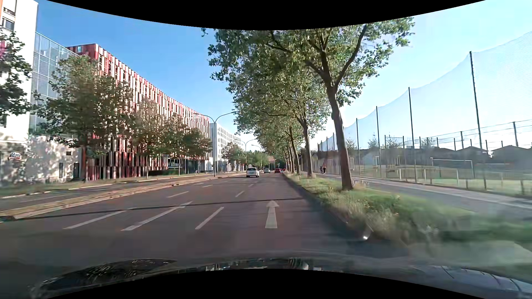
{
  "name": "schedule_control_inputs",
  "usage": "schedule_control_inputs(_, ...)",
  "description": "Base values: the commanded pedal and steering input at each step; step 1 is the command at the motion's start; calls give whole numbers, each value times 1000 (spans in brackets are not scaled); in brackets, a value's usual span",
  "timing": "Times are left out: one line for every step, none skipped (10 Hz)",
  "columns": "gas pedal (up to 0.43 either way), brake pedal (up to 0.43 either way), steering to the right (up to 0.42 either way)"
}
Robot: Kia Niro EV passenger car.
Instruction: Follow the waypoints while adhering to traffic rules and regulations
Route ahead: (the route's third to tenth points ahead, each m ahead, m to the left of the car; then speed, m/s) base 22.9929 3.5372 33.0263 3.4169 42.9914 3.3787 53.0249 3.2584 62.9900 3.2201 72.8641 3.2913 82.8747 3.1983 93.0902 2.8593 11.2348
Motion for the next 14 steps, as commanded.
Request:
schedule_control_inputs(138,0,-7)
schedule_control_inputs(138,0,-7)
schedule_control_inputs(138,0,-6)
schedule_control_inputs(138,0,-5)
schedule_control_inputs(138,0,-5)
schedule_control_inputs(138,0,-5)
schedule_control_inputs(138,0,-5)
schedule_control_inputs(138,0,-4)
schedule_control_inputs(138,0,-3)
schedule_control_inputs(150,0,-2)
schedule_control_inputs(150,0,0)
schedule_control_inputs(150,0,1)
schedule_control_inputs(150,0,1)
schedule_control_inputs(150,0,2)
